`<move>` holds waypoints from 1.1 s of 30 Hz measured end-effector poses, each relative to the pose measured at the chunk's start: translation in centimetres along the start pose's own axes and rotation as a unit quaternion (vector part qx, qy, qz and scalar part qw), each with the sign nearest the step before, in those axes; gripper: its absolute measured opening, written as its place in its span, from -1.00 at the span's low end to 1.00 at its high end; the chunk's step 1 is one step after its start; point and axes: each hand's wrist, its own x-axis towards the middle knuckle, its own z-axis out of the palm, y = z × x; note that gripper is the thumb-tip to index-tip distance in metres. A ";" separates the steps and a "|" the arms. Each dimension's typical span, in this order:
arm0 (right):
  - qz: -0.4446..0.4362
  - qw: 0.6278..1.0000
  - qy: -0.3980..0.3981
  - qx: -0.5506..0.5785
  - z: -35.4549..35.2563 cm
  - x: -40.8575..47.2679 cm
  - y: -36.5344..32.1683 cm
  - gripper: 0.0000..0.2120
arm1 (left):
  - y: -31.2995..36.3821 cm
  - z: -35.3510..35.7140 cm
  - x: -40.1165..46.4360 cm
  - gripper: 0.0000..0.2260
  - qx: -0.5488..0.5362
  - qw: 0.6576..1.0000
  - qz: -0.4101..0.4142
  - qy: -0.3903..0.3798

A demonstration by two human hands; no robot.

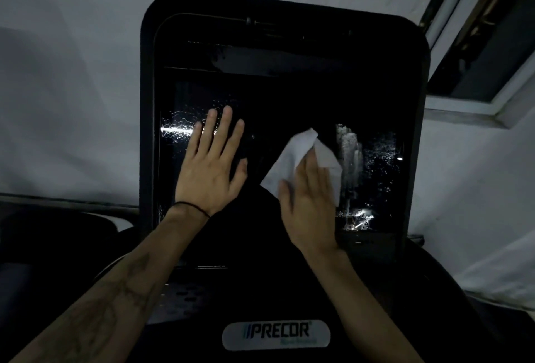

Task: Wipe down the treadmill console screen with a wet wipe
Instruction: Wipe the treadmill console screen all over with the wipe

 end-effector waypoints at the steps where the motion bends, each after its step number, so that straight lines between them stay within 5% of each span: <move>1: -0.014 1.000 -0.005 0.004 0.2 0.1 -0.3 -0.42 | -0.1 0.0 0.0 -0.40 -0.001 1.000 0.000 0.001; 15: -0.023 0.999 0.009 -0.041 -0.2 2.2 0.2 -0.42 | 0.1 -0.1 -0.1 -0.40 -0.001 1.000 -0.003 0.001; 20: 0.041 0.999 0.018 -0.008 -0.6 -0.5 1.5 -0.40 | 0.2 -0.1 -0.1 -0.40 0.003 1.000 -0.005 0.001; 26: -0.037 0.998 -0.002 -0.051 -0.4 1.6 0.9 -0.39 | 0.1 -0.1 -0.1 -0.40 -0.001 1.000 -0.006 0.002; 31: 0.051 0.998 0.020 -0.004 -0.3 -1.9 1.1 -0.44 | 0.1 0.0 -0.2 -0.40 0.001 1.000 -0.003 0.004; 33: 0.020 1.000 0.004 -0.009 0.7 -3.5 0.1 -0.47 | 0.1 0.0 -0.1 -0.40 0.003 1.000 -0.003 0.011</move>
